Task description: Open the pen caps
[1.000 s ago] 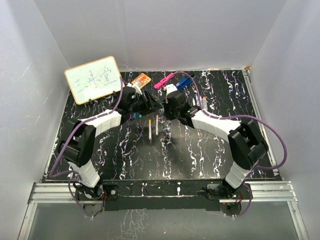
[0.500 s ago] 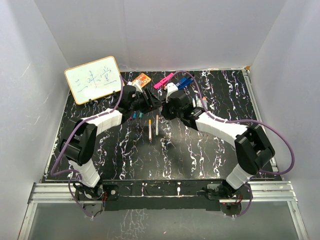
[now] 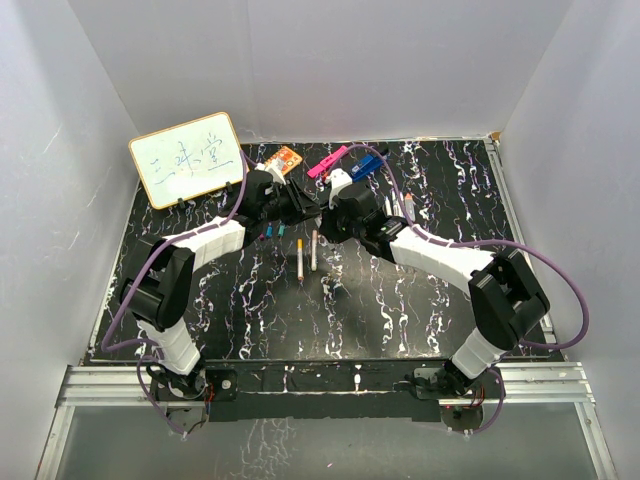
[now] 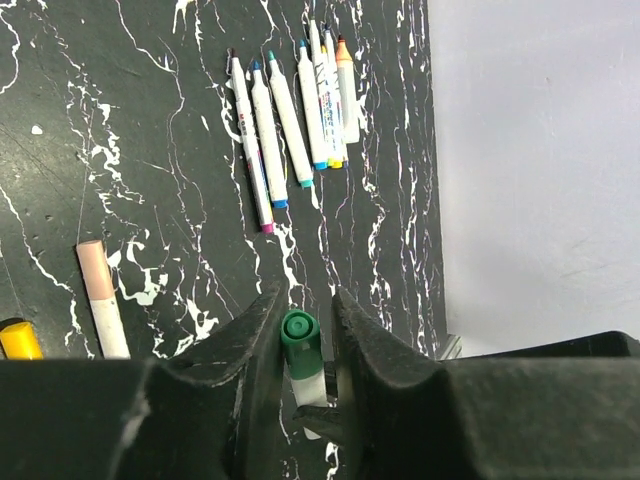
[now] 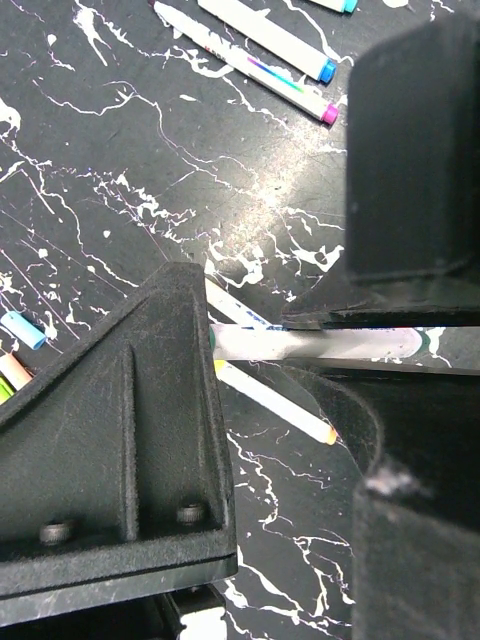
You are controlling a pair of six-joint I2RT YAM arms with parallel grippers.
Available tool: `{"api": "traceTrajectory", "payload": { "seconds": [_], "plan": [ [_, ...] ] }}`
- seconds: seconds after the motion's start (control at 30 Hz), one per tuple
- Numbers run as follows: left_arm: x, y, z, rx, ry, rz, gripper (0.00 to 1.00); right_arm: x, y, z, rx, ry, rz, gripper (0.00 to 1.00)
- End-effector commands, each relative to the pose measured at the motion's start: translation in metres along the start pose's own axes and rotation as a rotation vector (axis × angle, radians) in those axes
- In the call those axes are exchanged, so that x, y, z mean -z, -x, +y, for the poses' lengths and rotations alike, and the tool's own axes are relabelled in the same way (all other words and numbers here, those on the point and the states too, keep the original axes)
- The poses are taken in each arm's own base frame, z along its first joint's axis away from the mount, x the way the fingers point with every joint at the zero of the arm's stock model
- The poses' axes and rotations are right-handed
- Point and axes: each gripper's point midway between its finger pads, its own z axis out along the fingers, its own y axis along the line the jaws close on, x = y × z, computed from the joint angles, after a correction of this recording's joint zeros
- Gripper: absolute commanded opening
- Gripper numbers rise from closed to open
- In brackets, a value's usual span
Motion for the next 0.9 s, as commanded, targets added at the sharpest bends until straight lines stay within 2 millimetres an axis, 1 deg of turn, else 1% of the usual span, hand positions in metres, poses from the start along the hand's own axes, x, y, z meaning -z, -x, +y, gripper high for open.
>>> {"api": "traceTrajectory", "payload": {
  "seconds": [0.0, 0.07, 0.1, 0.13, 0.2, 0.23, 0.3, 0.33, 0.43, 0.53, 0.7, 0.8, 0.87],
  "plan": [
    [-0.003, 0.009, -0.02, -0.026, -0.061, -0.013, 0.18, 0.009, 0.031, 0.009, 0.019, 0.027, -0.105, 0.0],
    [-0.003, 0.008, -0.02, -0.026, -0.063, -0.01, 0.11, 0.009, 0.031, 0.009, 0.018, 0.025, -0.106, 0.0],
    [-0.003, 0.007, -0.02, -0.027, -0.066, -0.008, 0.04, 0.009, 0.03, 0.008, 0.018, 0.023, -0.104, 0.0],
    [-0.003, 0.007, -0.02, -0.027, -0.068, -0.007, 0.0, 0.009, 0.03, 0.008, 0.019, 0.022, -0.105, 0.0],
    [-0.002, 0.006, -0.02, -0.025, -0.069, -0.006, 0.0, 0.009, 0.031, 0.007, 0.018, 0.017, -0.108, 0.0],
    [-0.002, 0.006, -0.02, -0.024, -0.071, -0.008, 0.0, 0.009, 0.031, 0.006, 0.016, 0.013, -0.108, 0.08],
    [-0.001, 0.007, -0.021, -0.022, -0.077, -0.013, 0.0, 0.008, 0.031, 0.007, 0.015, 0.014, -0.106, 0.31],
    [-0.001, 0.006, -0.022, -0.022, -0.079, -0.013, 0.0, 0.007, 0.03, 0.007, 0.014, 0.014, -0.101, 0.39],
    [-0.001, 0.005, -0.026, -0.028, -0.088, -0.009, 0.0, 0.003, 0.029, 0.007, 0.012, 0.014, -0.09, 0.49],
    [-0.002, 0.004, -0.031, -0.035, -0.1, -0.008, 0.0, -0.001, 0.026, 0.007, 0.005, 0.012, -0.077, 0.51],
    [-0.004, -0.002, -0.036, -0.045, -0.11, 0.003, 0.0, -0.005, 0.026, 0.006, -0.001, 0.01, -0.077, 0.5],
    [-0.005, -0.005, -0.038, -0.047, -0.111, 0.01, 0.0, -0.006, 0.028, 0.006, -0.004, 0.007, -0.082, 0.46],
    [-0.005, -0.006, -0.038, -0.048, -0.109, 0.009, 0.0, -0.006, 0.029, 0.006, -0.006, 0.005, -0.085, 0.41]
  ]
}}
